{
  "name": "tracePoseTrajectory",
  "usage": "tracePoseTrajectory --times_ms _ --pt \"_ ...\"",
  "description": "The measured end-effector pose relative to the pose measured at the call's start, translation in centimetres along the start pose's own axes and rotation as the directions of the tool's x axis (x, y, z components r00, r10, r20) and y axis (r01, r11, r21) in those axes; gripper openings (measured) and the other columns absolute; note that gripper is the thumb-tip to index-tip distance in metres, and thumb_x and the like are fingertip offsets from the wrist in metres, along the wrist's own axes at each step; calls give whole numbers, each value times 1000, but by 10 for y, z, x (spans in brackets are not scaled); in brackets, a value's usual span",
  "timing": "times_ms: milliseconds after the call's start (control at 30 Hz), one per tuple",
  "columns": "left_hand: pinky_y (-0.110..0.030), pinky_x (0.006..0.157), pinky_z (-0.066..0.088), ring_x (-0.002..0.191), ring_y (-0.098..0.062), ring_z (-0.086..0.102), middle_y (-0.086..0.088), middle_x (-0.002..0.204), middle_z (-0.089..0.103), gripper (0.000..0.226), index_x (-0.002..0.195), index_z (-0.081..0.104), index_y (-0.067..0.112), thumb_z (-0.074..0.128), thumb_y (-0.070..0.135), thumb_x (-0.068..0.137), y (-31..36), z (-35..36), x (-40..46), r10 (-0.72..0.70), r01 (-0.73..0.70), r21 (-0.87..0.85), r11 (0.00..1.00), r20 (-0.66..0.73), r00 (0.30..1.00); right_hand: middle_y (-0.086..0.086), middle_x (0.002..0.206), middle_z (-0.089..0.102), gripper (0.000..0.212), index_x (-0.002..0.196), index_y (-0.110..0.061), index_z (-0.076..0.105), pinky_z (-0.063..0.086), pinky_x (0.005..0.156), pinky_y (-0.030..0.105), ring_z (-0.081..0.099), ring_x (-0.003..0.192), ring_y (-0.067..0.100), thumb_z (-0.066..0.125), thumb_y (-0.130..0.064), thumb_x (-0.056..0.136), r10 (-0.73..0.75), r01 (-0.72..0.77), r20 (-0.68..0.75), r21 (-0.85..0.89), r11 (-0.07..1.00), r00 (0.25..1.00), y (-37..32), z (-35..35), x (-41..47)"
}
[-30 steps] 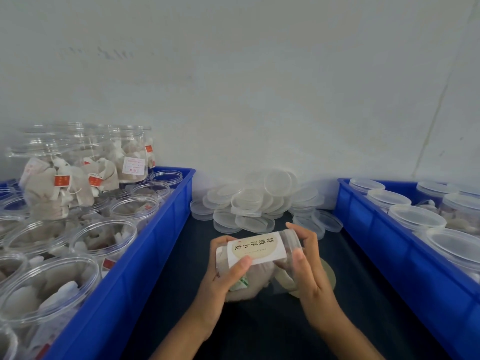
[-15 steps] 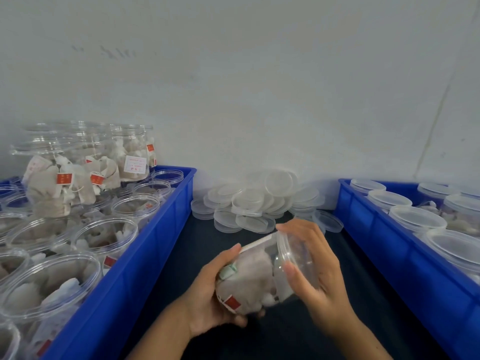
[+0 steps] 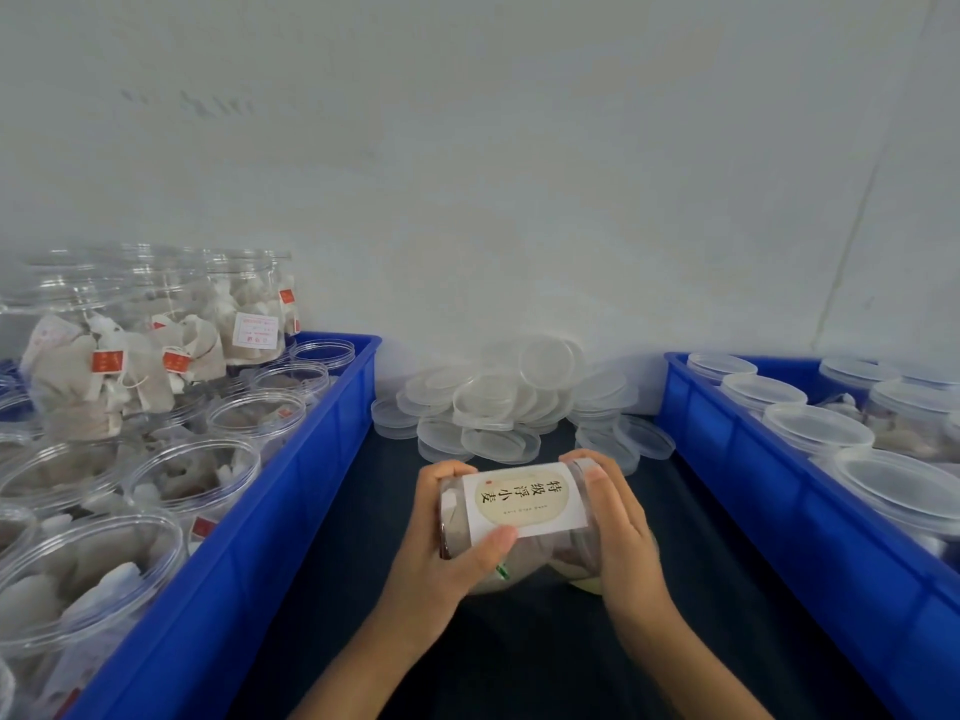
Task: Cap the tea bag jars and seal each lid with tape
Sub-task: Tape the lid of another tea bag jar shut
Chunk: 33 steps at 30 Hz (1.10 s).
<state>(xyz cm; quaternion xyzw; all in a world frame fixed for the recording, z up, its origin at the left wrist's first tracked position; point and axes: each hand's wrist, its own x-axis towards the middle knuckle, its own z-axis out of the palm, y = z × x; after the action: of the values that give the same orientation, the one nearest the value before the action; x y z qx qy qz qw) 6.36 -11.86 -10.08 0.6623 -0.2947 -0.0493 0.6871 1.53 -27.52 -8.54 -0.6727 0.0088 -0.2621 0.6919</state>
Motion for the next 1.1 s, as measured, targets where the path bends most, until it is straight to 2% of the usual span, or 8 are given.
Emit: tracePoseTrajectory --times_ms 100,267,367,567,667,767,933,1100 --pt "-20 74 56 107 0 63 19 115 65 53 110 45 41 72 52 66 -1 -3 -1 26 -25 -47 999 12 1000 -10 89 70 25 101 -24 61 58 60 27 69 88 8 41 -39 100 -23 24 27 -49 999 999 -2 1 -3" --pt "-29 50 44 69 -22 65 -18 96 72 37 100 72 29 70 53 72 4 -4 -3 -262 284 -388 877 109 959 -13 126 53 46 133 -41 44 50 90 30 54 117 12 40 -55 89 -321 380 217 -341 860 922 -2 -5 -7" --pt "-30 51 45 73 -24 64 -25 110 67 60 123 57 19 72 48 73 0 -2 -3 -271 291 -403 868 108 957 -12 116 55 35 122 -41 51 51 86 41 57 108 17 40 -49 90 -379 409 156 -330 851 912 3 -8 -1" --pt "-35 57 52 90 -32 67 -15 118 65 63 121 51 23 75 47 69 -5 -5 0 -245 260 -370 892 90 965 -12 117 57 31 115 -47 54 51 85 34 58 109 15 39 -55 89 -352 371 118 -324 870 929 2 -7 3" --pt "-38 73 60 103 -17 68 12 119 65 74 125 48 33 81 47 60 -5 -9 3 -164 177 -234 956 75 984 -11 118 56 37 123 -37 54 46 86 18 55 112 13 41 -51 91 -429 442 123 -383 811 895 -3 -8 3" --pt "-19 82 54 108 3 60 36 110 54 108 130 34 42 91 36 39 -7 -7 0 18 -17 28 999 -25 1000 -14 119 54 41 126 -33 55 45 84 14 55 111 10 47 -48 89 -479 455 83 -486 746 874 -5 -6 0" --pt "1 93 27 128 20 19 47 136 20 119 133 9 66 86 63 42 -10 1 -6 280 -201 587 784 -46 959 -19 123 51 49 129 -38 55 48 80 20 53 113 3 53 -56 83 -515 451 108 -655 607 850 -1 5 -10" --pt "-8 88 43 122 13 43 37 135 37 105 131 13 68 85 49 58 -15 5 -5 300 -225 519 825 -64 952 -15 136 43 56 138 -43 43 46 94 23 45 128 9 45 -67 88 -442 513 260 -461 724 858 -4 16 -12"
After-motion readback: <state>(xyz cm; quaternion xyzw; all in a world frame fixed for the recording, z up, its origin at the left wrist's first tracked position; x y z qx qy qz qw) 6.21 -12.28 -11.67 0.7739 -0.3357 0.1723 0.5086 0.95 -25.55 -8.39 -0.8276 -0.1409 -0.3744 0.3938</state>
